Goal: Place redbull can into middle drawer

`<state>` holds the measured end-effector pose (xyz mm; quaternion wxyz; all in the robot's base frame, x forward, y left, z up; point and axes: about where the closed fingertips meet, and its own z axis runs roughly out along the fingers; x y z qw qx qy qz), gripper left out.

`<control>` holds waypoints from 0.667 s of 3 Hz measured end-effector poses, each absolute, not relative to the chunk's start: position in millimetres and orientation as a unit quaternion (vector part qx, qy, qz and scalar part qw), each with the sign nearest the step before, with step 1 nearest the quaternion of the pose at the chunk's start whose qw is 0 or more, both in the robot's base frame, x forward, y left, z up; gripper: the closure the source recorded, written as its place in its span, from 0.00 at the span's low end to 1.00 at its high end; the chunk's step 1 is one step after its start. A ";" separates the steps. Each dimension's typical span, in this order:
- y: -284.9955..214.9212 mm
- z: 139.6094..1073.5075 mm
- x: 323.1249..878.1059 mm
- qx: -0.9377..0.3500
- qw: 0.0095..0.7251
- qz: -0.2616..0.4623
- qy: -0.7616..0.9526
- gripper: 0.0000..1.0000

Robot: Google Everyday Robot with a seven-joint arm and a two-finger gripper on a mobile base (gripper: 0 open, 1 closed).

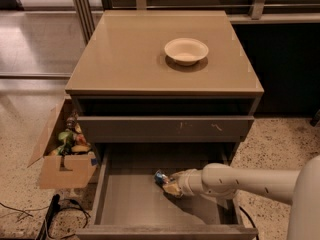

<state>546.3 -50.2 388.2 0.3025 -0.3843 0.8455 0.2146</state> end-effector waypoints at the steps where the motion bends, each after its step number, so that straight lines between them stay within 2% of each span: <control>1: -50.2 388.2 546.3 -0.384 0.302 0.215 0.845 0.61; 2: -50.1 388.2 546.3 -0.384 0.302 0.215 0.845 0.38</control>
Offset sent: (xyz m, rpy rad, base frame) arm 0.0000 0.0000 0.0000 0.0000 0.0000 0.0000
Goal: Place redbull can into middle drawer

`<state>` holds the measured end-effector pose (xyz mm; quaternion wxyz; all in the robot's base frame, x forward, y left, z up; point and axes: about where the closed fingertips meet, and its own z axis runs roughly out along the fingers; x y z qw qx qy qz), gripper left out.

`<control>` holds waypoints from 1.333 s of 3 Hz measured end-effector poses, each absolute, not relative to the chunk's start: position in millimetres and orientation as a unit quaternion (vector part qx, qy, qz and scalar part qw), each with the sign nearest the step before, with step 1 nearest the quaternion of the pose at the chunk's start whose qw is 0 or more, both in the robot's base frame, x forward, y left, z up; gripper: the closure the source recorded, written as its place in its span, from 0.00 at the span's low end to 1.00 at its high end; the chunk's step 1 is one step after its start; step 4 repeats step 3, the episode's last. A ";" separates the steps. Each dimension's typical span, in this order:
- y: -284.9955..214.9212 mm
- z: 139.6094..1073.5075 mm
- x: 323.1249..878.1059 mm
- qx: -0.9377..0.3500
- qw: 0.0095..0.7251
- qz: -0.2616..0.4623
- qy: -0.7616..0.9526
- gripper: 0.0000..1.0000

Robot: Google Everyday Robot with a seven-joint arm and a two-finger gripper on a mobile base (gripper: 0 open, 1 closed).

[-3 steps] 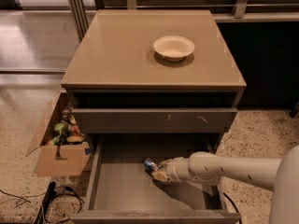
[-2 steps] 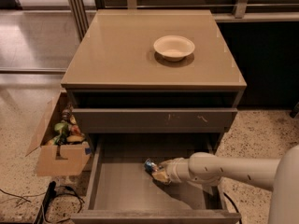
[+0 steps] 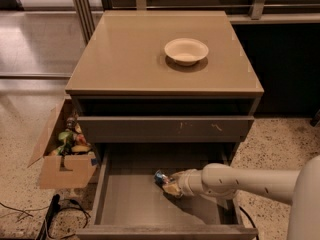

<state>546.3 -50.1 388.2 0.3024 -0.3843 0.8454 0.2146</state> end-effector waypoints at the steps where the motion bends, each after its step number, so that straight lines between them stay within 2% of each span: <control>1: -50.1 388.2 546.3 -0.384 0.302 0.215 0.845 0.15; 2: -50.1 388.1 546.3 -0.384 0.302 0.215 0.845 0.00; 4: -50.0 388.1 546.3 -0.384 0.302 0.215 0.845 0.00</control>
Offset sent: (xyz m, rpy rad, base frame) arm 0.0000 0.0000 0.0000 0.0000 0.0000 0.0000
